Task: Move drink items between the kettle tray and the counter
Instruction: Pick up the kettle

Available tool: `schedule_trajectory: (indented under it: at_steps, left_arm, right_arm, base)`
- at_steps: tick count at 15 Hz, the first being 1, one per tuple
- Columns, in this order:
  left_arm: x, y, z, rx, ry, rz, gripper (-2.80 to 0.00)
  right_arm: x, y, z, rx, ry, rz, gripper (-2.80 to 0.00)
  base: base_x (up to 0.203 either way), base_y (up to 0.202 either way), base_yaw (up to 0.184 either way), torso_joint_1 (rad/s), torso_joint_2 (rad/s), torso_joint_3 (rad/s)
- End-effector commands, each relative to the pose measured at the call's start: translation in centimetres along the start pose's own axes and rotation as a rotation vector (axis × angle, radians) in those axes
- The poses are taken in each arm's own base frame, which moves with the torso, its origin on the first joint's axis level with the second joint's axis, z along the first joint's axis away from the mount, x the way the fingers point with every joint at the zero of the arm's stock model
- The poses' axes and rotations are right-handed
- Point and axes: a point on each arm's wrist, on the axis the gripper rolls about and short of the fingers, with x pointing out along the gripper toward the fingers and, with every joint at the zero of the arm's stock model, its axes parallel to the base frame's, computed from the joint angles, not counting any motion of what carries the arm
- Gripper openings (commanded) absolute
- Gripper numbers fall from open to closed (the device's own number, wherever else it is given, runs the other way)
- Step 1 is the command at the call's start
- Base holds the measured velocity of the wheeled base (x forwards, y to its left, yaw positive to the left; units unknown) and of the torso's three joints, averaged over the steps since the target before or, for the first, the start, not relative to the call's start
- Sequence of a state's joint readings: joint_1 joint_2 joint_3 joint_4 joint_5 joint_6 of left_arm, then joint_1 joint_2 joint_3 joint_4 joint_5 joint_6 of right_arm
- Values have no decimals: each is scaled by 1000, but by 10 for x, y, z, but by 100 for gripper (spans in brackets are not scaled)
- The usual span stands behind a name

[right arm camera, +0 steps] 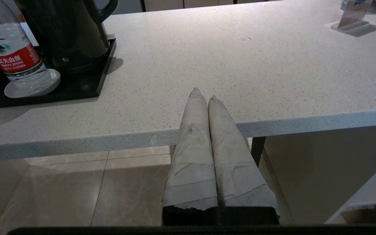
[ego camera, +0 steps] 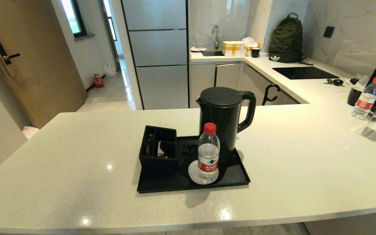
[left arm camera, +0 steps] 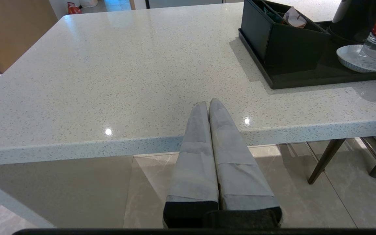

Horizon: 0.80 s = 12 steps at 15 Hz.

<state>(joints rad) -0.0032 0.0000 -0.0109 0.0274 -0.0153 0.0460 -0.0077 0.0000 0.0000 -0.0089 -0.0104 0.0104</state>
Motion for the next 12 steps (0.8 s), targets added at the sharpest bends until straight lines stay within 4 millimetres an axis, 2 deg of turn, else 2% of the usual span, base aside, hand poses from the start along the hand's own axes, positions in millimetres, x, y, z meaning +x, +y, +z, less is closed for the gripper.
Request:
schedule_trajectory:
  at_steps: [1, 12]
  left_arm:
    - [0, 0, 0, 0, 2, 0, -280]
    - [0, 0, 0, 0, 2, 0, -280]
  right_arm:
    - [0, 0, 0, 0, 0, 0, -280]
    - [0, 0, 0, 0, 0, 0, -280]
  base:
    - [0, 0, 0, 0, 0, 0]
    - [0, 0, 0, 0, 0, 0]
